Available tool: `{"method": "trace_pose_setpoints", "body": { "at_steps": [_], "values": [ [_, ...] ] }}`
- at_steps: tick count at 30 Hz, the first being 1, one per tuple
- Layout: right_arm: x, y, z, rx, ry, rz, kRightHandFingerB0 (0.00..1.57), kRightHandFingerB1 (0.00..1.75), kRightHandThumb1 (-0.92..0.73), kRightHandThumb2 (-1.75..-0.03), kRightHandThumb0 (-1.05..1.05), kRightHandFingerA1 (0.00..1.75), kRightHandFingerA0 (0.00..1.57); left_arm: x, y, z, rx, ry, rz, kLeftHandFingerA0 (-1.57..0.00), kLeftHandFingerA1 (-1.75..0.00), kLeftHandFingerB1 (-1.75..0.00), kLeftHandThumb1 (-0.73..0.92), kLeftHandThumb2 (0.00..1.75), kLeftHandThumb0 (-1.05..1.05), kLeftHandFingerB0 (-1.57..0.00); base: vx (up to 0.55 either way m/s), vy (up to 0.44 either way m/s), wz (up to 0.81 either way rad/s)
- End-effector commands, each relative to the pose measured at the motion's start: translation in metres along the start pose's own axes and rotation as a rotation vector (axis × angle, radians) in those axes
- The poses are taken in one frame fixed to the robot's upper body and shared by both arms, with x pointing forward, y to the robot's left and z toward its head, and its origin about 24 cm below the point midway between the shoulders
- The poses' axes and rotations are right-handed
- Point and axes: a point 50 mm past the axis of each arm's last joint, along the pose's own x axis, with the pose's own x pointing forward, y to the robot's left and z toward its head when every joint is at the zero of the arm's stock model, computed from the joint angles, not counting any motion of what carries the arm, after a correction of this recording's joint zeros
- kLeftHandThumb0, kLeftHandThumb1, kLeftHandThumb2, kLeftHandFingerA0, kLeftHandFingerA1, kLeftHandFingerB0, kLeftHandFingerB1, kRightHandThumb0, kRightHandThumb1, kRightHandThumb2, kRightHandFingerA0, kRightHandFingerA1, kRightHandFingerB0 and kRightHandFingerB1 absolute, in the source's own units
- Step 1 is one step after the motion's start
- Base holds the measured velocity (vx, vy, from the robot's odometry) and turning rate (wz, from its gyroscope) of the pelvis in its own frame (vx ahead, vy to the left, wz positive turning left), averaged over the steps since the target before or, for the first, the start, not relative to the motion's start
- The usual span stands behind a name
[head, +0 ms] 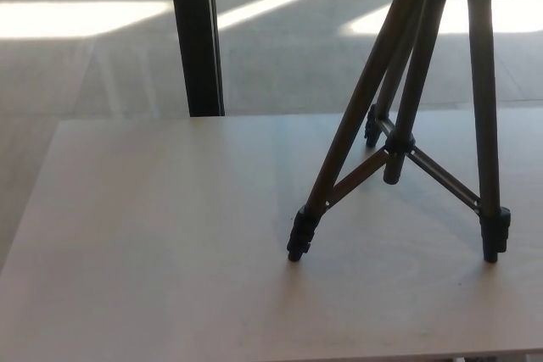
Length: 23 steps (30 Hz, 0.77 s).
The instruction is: Use both hands of the robot to pick up the tripod lying in the middle of the desk and make it stand upright on the desk
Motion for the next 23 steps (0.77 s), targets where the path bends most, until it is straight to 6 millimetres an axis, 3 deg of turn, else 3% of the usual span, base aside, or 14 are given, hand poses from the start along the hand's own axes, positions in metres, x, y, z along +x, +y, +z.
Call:
{"method": "trace_pose_setpoints", "body": {
  "at_steps": [1, 2, 4, 7, 9, 10, 12, 13, 14, 15, 16, 20, 21, 23],
  "values": [
    [0.0, 0.005, 0.004, 0.191, 0.022, 0.086, 0.29, 0.59, -0.73, -0.62, -0.6, 0.78, 0.24, 0.0, 0.004, 0.017, -0.004, -0.048, 0.002, -0.57, -0.85, -0.83, 0.75, 0.69, -0.81, -0.51, 0.0, 0.0, 0.0],
    [0.0, 0.006, 0.003, 0.192, 0.018, 0.076, 0.41, 0.55, -0.68, -0.59, -0.55, 0.8, 0.33, 0.0, 0.005, 0.017, -0.008, -0.046, 0.008, -0.58, -0.83, -0.84, 0.74, 0.67, -0.81, -0.54, 0.0, 0.0, 0.0],
    [-0.001, 0.007, 0.003, 0.137, -0.014, 0.053, 0.37, 0.61, -0.72, -0.61, -0.59, 0.93, 0.34, 0.001, 0.006, 0.018, -0.011, -0.047, 0.01, -0.56, -0.84, -0.85, 0.75, 0.67, -0.81, -0.53, 0.0, 0.0, 0.0],
    [-0.002, 0.015, 0.003, 0.197, -0.013, 0.058, 0.46, 0.6, -0.64, -0.59, -0.52, 0.75, 0.31, 0.002, 0.004, 0.021, 0.004, -0.054, 0.009, -0.6, -0.86, -0.86, 0.75, 0.68, -0.8, -0.57, 0.0, 0.0, 0.0],
    [-0.002, 0.016, 0.003, 0.177, -0.024, 0.046, 0.5, 0.64, -0.63, -0.59, -0.52, 0.84, 0.43, 0.002, 0.004, 0.022, 0.025, -0.056, 0.005, -0.6, -0.85, -0.86, 0.77, 0.67, -0.8, -0.58, 0.0, 0.0, 0.0],
    [-0.004, 0.018, 0.003, 0.183, -0.024, 0.063, 0.42, 0.67, -0.46, -0.91, -0.51, 0.68, 0.28, 0.002, 0.004, 0.021, 0.018, -0.055, 0.009, -0.58, -0.84, -0.84, 0.75, 0.67, -0.81, -0.56, 0.0, 0.0, 0.0],
    [-0.006, 0.021, 0.004, 0.191, -0.022, 0.092, 0.42, 0.67, -0.46, -0.91, -0.51, 0.68, 0.28, 0.002, 0.004, 0.02, 0.002, -0.049, 0.018, -0.58, -0.84, -0.84, 0.75, 0.67, -0.81, -0.56, 0.0, 0.0, 0.0],
    [-0.007, 0.019, 0.005, 0.133, -0.069, 0.148, 0.28, 0.63, -0.72, -0.6, -0.49, 0.76, 0.17, 0.001, 0.005, 0.019, 0.002, -0.05, 0.009, -0.58, -0.86, -0.84, 0.74, 0.66, -0.82, -0.55, 0.0, 0.0, 0.0],
    [-0.007, 0.018, 0.004, 0.103, -0.085, 0.159, 0.36, 0.67, -0.49, -0.93, -0.55, 0.67, 0.23, 0.001, 0.004, 0.019, 0.009, -0.051, 0.006, -0.61, -0.85, -0.85, 0.75, 0.67, -0.81, -0.57, 0.0, 0.0, 0.0],
    [-0.007, 0.018, 0.004, 0.099, -0.082, 0.142, 0.36, 0.67, -0.49, -0.93, -0.55, 0.67, 0.23, 0.001, 0.003, 0.02, 0.019, -0.052, 0.008, -0.61, -0.85, -0.85, 0.75, 0.67, -0.81, -0.57, 0.0, 0.0, 0.0],
    [-0.007, 0.017, 0.003, 0.186, -0.058, 0.157, 0.37, 0.67, -0.49, -0.91, -0.56, 0.73, 0.31, 0.001, 0.003, 0.021, 0.023, -0.049, 0.005, -0.6, -0.85, -0.85, 0.75, 0.67, -0.81, -0.56, 0.0, 0.0, 0.0],
    [-0.008, 0.017, 0.002, 0.145, -0.048, 0.138, 0.37, 0.66, -0.49, -0.91, -0.56, 0.7, 0.27, 0.002, 0.001, 0.024, 0.02, -0.054, -0.008, -0.56, -0.79, -0.8, 0.74, 0.66, -0.81, -0.52, 0.0, 0.0, 0.0],
    [-0.008, 0.017, 0.003, 0.146, -0.034, 0.137, 0.38, 0.62, -0.69, -0.59, -0.53, 0.91, 0.28, 0.003, -0.001, 0.025, 0.024, -0.059, -0.012, -0.57, -0.8, -0.81, 0.74, 0.67, -0.81, -0.52, 0.0, 0.0, 0.0],
    [-0.009, 0.02, 0.005, 0.158, -0.025, 0.096, 0.49, 0.64, -0.65, -0.58, -0.52, 0.86, 0.31, 0.003, -0.005, 0.028, 0.025, -0.063, -0.025, -0.57, -0.83, -0.81, 0.73, 0.67, -0.84, -0.52, 0.0, 0.0, 0.0]
  ]
}}
